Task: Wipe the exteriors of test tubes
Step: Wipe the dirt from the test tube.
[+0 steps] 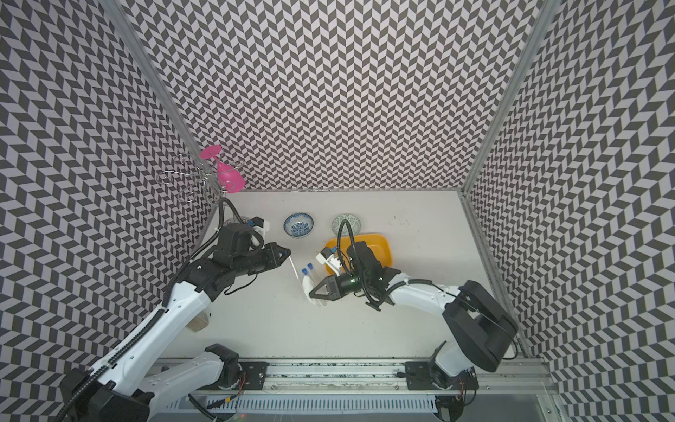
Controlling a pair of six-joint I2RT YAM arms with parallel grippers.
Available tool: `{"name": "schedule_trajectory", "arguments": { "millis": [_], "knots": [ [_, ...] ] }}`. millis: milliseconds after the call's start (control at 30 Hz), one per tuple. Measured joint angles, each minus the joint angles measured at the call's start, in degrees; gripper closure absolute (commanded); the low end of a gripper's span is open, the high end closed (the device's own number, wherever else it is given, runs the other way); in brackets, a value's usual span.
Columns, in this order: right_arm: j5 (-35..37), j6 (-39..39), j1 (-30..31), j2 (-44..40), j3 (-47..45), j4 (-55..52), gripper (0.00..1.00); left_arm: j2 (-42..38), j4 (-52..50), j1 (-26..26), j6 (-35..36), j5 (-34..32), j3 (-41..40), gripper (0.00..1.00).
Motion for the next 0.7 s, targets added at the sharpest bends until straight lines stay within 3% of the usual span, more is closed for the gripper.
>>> {"name": "schedule_trajectory", "arguments": {
  "millis": [433,700],
  "knots": [
    [-8.3,18.9,0.0,2.8,-2.8,27.0,1.00,-0.3,2.5,0.0,-0.1,4.2,0.3,0.86],
    [-9.1,23.8,-0.6,5.1,-3.2,33.5,1.00,-0.8,3.0,0.0,-0.7,6.1,1.0,0.86]
  ]
}}
